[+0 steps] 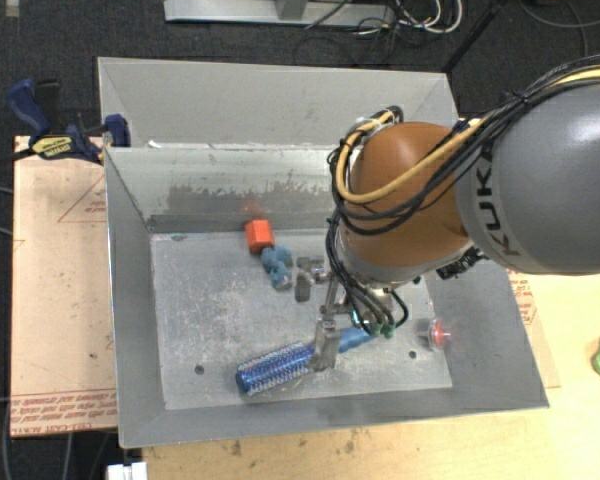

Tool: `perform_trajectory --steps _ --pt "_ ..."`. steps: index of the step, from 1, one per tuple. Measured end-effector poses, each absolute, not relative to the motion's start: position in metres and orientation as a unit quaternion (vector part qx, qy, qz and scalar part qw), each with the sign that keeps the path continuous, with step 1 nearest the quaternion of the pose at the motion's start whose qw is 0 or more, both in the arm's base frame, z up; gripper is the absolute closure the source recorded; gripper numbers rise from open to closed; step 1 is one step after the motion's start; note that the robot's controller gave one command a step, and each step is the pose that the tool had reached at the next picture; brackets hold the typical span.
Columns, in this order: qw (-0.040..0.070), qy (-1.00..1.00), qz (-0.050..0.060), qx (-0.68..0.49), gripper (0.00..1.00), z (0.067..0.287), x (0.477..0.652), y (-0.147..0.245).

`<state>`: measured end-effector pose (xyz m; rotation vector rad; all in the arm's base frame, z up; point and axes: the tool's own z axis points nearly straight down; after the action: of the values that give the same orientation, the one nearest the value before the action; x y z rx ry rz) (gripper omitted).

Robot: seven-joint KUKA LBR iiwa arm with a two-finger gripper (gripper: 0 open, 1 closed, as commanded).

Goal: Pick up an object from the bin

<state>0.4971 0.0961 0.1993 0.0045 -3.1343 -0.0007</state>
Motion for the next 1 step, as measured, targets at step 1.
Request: perform_trajectory --steps 1 --pt "-0.007 -0.989 -0.001 0.149 0.00 0.0704 0.4881 0.0968"
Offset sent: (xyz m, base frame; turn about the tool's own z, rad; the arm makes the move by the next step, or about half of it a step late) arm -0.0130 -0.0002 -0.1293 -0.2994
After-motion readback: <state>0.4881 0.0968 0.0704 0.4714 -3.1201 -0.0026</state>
